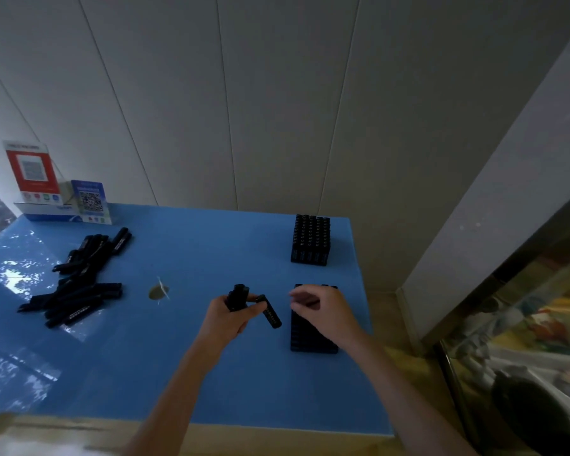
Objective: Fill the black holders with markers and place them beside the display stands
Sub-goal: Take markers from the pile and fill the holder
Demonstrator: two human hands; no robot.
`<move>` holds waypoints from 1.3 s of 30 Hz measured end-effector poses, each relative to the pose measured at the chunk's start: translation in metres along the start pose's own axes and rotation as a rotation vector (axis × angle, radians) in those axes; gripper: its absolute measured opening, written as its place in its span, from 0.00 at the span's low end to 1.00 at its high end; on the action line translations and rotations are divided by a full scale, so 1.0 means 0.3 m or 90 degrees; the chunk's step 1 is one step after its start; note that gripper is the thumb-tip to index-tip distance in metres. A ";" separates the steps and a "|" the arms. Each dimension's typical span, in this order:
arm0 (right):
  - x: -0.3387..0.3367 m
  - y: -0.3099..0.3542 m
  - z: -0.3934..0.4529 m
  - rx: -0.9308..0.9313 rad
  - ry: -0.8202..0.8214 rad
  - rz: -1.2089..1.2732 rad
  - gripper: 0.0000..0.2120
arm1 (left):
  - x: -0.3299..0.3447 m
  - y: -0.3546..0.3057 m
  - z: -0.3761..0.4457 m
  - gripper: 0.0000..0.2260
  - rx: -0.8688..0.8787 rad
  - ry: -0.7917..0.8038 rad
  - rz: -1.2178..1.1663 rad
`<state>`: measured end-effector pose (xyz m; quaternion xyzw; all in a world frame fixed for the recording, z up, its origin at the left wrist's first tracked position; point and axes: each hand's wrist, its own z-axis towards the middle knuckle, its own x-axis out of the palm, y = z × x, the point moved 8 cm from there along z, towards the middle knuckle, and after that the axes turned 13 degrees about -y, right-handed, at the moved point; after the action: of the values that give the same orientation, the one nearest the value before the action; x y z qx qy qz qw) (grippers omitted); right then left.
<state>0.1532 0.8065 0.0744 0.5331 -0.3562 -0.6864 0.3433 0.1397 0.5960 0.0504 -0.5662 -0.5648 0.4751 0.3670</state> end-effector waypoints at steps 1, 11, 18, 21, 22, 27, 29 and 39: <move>0.008 0.016 -0.005 0.011 0.031 0.022 0.11 | 0.019 -0.008 -0.004 0.05 0.002 0.006 -0.003; 0.013 0.028 -0.030 0.032 0.057 0.095 0.07 | 0.127 -0.011 -0.020 0.06 -0.004 0.045 0.014; -0.063 -0.111 -0.019 0.121 -0.038 0.071 0.11 | 0.082 0.057 0.022 0.07 -0.112 0.055 -0.109; -0.087 -0.148 -0.009 0.115 -0.077 0.041 0.07 | 0.052 0.079 0.040 0.07 -0.116 0.041 -0.130; -0.089 -0.155 -0.006 0.105 -0.084 0.023 0.05 | 0.042 0.081 0.041 0.07 -0.108 0.037 -0.129; -0.067 -0.168 0.000 0.018 -0.093 -0.086 0.03 | 0.015 0.062 0.038 0.09 -0.068 0.029 -0.124; -0.054 -0.168 0.002 -0.011 -0.088 -0.127 0.04 | 0.004 0.055 0.041 0.09 -0.054 0.014 -0.099; -0.009 -0.191 -0.007 -0.091 -0.078 -0.252 0.05 | -0.034 0.075 0.066 0.09 -0.053 -0.014 -0.086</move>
<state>0.1506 0.8377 0.0264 0.5245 -0.2151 -0.7949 0.2161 0.1283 0.5814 0.0247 -0.5362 -0.6249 0.4315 0.3685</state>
